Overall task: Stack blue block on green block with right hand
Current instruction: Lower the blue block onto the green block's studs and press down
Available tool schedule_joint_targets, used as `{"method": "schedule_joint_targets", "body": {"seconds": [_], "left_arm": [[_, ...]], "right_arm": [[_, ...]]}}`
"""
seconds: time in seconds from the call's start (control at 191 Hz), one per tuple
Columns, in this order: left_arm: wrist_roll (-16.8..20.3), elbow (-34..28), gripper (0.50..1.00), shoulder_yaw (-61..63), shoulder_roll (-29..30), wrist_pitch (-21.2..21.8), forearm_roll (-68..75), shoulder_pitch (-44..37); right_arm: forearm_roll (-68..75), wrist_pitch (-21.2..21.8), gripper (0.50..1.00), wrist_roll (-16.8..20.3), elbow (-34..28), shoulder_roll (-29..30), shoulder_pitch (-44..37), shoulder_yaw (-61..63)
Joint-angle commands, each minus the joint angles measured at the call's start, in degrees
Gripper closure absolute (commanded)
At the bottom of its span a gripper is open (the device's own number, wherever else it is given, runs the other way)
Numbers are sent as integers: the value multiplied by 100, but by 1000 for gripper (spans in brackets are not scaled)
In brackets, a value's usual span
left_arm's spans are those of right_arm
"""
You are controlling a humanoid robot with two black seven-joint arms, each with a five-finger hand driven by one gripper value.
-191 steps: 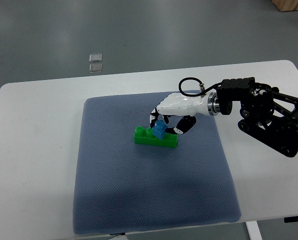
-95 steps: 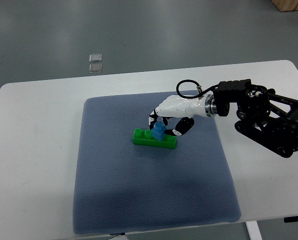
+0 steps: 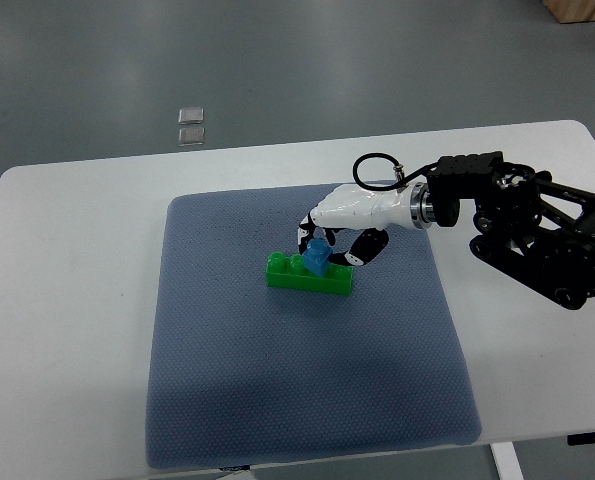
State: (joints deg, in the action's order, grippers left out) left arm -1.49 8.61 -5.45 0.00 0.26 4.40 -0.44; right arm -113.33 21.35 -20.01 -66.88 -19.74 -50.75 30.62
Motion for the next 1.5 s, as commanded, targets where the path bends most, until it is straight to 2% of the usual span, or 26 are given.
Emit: {"method": "schedule_joint_targets", "body": {"seconds": [0.0, 0.697, 1.493], "left_arm": [[0, 0, 500, 0, 0, 1, 0, 0], [0, 0, 500, 0, 0, 1, 0, 0], [0, 0, 500, 0, 0, 0, 0, 0]], "right_arm": [[-14, 0, 1000, -73, 0, -13, 4, -21], [-40, -35, 1000, -161, 9, 5, 12, -188], [-225, -263, 994, -153, 386, 251, 12, -337]]}}
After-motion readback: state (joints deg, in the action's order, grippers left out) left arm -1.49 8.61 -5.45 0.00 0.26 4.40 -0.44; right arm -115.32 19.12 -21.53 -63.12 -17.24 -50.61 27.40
